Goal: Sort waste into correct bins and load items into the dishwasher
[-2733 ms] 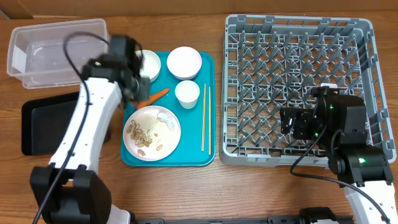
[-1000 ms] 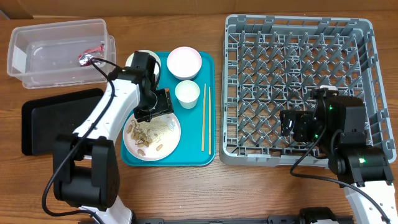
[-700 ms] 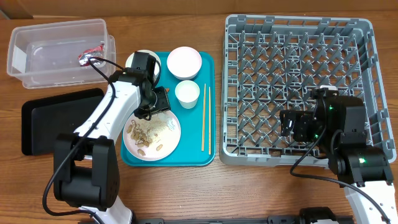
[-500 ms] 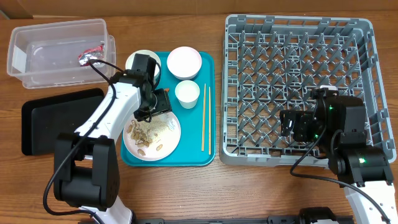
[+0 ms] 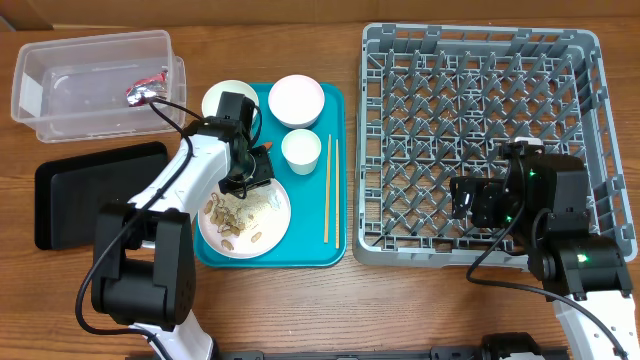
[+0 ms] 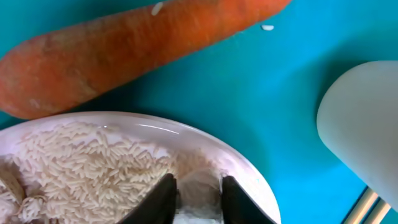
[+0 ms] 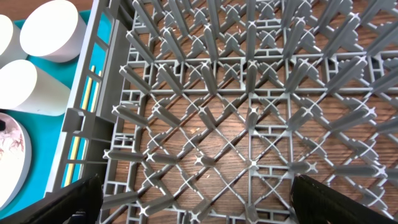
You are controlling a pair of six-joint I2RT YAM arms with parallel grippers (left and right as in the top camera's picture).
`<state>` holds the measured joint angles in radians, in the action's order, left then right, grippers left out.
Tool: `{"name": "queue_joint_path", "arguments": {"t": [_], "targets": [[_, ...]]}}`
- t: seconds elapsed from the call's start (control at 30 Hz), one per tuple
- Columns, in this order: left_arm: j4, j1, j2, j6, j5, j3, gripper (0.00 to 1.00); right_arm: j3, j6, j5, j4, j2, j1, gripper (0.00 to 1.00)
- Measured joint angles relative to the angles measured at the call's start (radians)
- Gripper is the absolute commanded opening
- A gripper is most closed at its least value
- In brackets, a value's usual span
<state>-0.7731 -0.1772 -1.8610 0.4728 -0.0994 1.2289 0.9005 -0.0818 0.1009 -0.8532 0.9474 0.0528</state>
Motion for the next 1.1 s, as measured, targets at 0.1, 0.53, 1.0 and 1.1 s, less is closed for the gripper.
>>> {"name": "queue_joint_path", "arguments": {"t": [0.1,0.53,1.0,1.1], "targets": [[-0.001,0.000,0.000,0.001,-0.010,0.000,0.04,0.000,0.000,0.000,0.000,0.000,0.000,1.00],[-0.197,0.066,-0.003,-0.085,-0.020,0.227,0.04,0.000,0.000,0.000,0.000,0.000,0.000,1.00],[0.060,0.435,-0.004,-0.153,0.182,0.493,0.15,0.000,0.000,0.000,0.000,0.000,0.000,1.00],[0.112,0.464,-0.014,-0.163,0.198,0.494,0.50,0.000,0.000,0.000,0.000,0.000,0.000,1.00]]}}
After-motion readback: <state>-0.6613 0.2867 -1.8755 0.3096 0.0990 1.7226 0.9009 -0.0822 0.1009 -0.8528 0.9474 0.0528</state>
